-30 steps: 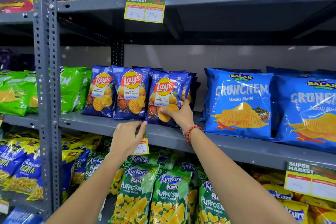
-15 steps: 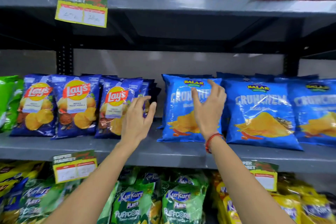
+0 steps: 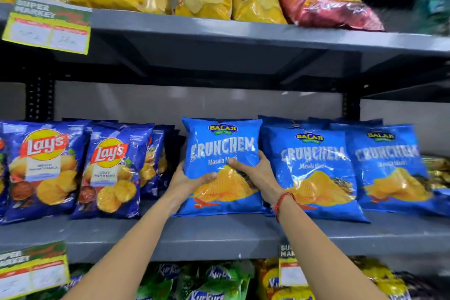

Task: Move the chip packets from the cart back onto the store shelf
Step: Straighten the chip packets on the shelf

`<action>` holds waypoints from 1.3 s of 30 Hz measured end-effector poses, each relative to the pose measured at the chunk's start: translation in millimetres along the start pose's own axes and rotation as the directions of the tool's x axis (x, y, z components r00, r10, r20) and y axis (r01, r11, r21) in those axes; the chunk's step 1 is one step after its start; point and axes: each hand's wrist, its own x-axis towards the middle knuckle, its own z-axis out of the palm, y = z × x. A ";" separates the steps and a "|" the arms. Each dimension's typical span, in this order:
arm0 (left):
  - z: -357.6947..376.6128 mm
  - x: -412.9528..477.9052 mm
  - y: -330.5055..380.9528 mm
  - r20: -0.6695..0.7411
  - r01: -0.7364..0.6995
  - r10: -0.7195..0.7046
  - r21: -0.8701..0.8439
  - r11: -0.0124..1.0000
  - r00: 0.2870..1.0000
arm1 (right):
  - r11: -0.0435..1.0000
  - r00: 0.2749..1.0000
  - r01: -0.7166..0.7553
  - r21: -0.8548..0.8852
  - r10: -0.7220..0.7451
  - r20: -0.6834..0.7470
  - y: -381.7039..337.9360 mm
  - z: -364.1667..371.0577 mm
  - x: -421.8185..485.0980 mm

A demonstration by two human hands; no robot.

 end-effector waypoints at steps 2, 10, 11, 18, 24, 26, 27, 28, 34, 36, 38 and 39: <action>-3.1 3.2 -1.9 0.002 -0.028 0.028 0.017 0.999 1.000 | 0.999 0.999 0.040 0.013 -0.040 -0.010 2.1 -0.3 1.7; -6.2 1.0 -4.8 -0.042 0.024 -0.017 0.172 0.985 0.999 | 0.997 0.995 0.071 -0.005 -0.071 -0.064 16.2 2.5 2.6; -6.0 -1.0 -2.9 -0.069 0.006 0.009 0.208 0.978 0.998 | 0.996 0.992 0.089 -0.029 -0.091 -0.087 13.2 3.2 -0.9; 24.4 -9.9 13.5 -0.329 -0.325 0.576 0.576 0.751 0.748 | 0.894 0.895 0.322 -0.312 -0.395 -0.207 -14.9 -4.2 -27.0; 106.4 -22.9 23.5 0.044 -0.605 0.744 0.615 0.506 0.667 | 0.728 0.683 0.363 -0.582 -0.632 -0.365 -33.6 -71.8 -33.0; 139.0 -26.8 20.2 0.129 -0.620 0.673 0.545 0.565 0.728 | 0.716 0.645 0.265 -0.646 -0.630 -0.432 -30.3 -103.2 -29.4; 153.8 -27.8 17.0 0.146 -0.602 0.630 0.514 0.611 0.763 | 0.722 0.637 0.209 -0.659 -0.612 -0.469 -28.1 -118.0 -28.0; 167.2 -28.4 13.4 0.147 -0.574 0.588 0.494 0.654 0.796 | 0.735 0.641 0.152 -0.661 -0.582 -0.500 -25.9 -131.7 -27.1; 203.5 -19.3 -0.1 0.008 -0.067 0.068 0.312 0.948 0.998 | 0.931 0.854 -0.078 -0.358 -0.123 -0.505 -0.2 -175.5 -23.7; 203.1 -13.7 -2.4 0.009 0.059 -0.062 0.216 0.975 0.998 | 0.972 0.888 -0.108 -0.207 0.000 -0.460 4.8 -178.2 -21.2; 203.2 -8.6 -7.6 -0.004 0.059 -0.059 0.154 0.986 0.998 | 0.985 0.907 -0.071 -0.156 -0.001 -0.421 6.6 -181.6 -16.2; 203.6 -7.6 -9.1 -0.021 0.027 -0.024 0.143 0.989 0.999 | 0.986 0.910 -0.037 -0.161 -0.033 -0.413 6.5 -182.0 -14.3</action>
